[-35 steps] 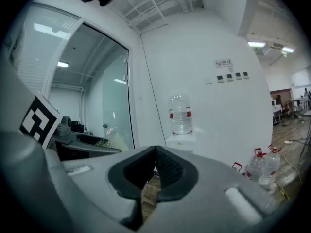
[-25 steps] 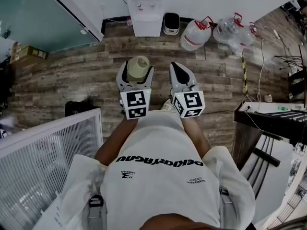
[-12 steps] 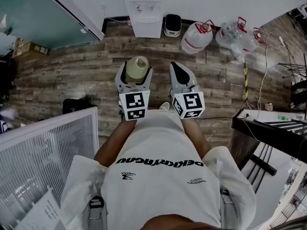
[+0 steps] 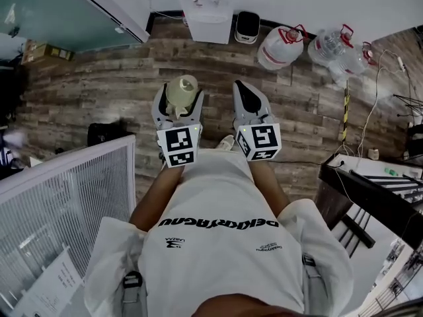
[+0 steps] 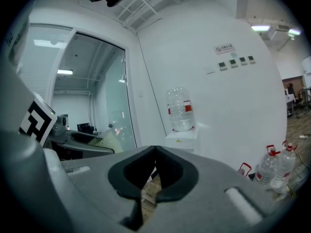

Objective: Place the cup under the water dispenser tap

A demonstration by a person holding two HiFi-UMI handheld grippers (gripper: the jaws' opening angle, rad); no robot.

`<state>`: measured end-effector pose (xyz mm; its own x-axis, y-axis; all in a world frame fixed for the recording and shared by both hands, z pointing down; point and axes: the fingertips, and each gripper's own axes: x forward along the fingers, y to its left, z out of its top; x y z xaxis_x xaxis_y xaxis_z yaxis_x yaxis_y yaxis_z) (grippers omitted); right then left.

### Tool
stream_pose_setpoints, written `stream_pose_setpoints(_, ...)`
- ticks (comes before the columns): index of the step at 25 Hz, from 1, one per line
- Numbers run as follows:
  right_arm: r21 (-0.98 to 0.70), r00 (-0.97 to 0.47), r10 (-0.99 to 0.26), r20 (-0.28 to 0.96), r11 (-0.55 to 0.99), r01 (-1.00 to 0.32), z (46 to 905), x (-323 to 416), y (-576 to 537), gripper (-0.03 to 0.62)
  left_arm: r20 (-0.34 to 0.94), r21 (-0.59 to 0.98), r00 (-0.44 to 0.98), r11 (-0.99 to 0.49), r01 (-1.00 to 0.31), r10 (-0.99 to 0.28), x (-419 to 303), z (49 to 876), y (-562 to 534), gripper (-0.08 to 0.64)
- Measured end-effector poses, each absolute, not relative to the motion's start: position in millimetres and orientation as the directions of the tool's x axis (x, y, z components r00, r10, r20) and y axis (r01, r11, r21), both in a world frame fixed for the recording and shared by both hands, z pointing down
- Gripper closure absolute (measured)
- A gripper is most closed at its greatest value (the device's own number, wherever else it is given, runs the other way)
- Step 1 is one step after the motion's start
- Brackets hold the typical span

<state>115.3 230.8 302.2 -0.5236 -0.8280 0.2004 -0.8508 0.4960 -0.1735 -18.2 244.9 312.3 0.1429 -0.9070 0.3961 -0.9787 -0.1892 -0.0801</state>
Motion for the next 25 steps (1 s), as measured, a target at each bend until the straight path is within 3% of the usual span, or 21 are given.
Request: stream_pose_setpoints(25, -0.044, -0.388, -0.881, 0.272, 0.391, -0.919, 291.2, -18.2, -2.5, 0.594, 0.382, 0.048, 0.371, -0.383, -0.922, -0.846, -127.9, 321.1, -7.2, 0.184)
